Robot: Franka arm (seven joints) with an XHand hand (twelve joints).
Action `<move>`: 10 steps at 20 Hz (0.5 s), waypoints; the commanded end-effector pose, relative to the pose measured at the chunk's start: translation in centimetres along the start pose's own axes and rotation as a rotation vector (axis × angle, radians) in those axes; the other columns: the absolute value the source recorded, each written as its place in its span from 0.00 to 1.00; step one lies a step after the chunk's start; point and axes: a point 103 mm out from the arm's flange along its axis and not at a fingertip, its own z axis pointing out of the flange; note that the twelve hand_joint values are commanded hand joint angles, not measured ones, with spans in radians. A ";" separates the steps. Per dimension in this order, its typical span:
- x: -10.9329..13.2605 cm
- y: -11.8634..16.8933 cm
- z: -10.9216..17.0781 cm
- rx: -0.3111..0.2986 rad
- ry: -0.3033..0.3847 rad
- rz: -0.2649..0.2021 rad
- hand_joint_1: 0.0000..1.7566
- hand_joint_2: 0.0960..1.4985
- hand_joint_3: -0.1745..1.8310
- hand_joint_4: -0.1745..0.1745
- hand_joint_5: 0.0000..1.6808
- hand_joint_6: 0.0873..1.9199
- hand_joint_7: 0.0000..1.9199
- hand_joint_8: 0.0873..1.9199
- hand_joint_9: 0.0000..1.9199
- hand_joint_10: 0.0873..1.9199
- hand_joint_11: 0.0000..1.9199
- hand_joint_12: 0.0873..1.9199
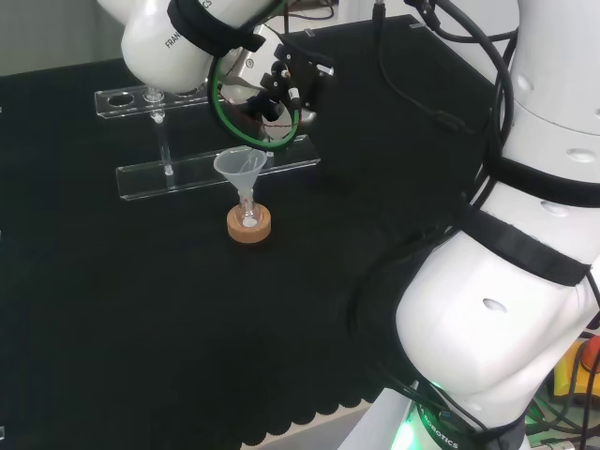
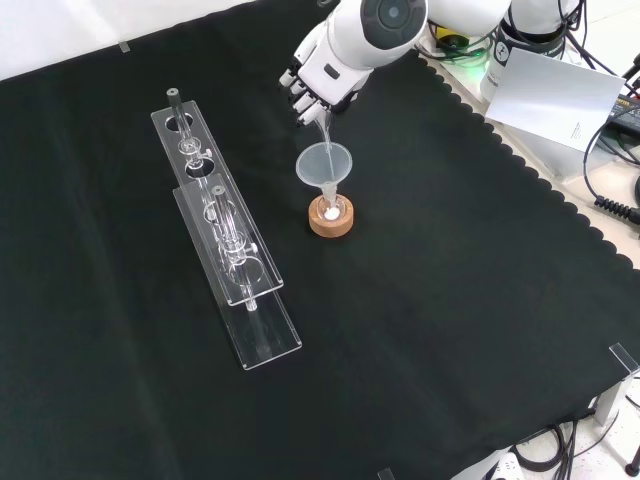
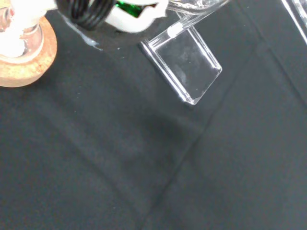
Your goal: Pour all the NaCl from the weighing funnel into the round-bottom flask.
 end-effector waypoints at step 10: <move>0.7 0.2 -0.8 0.011 -0.073 0.008 0.73 0.59 0.21 0.00 0.66 0.40 0.60 0.39 0.72 0.15 0.67 0.33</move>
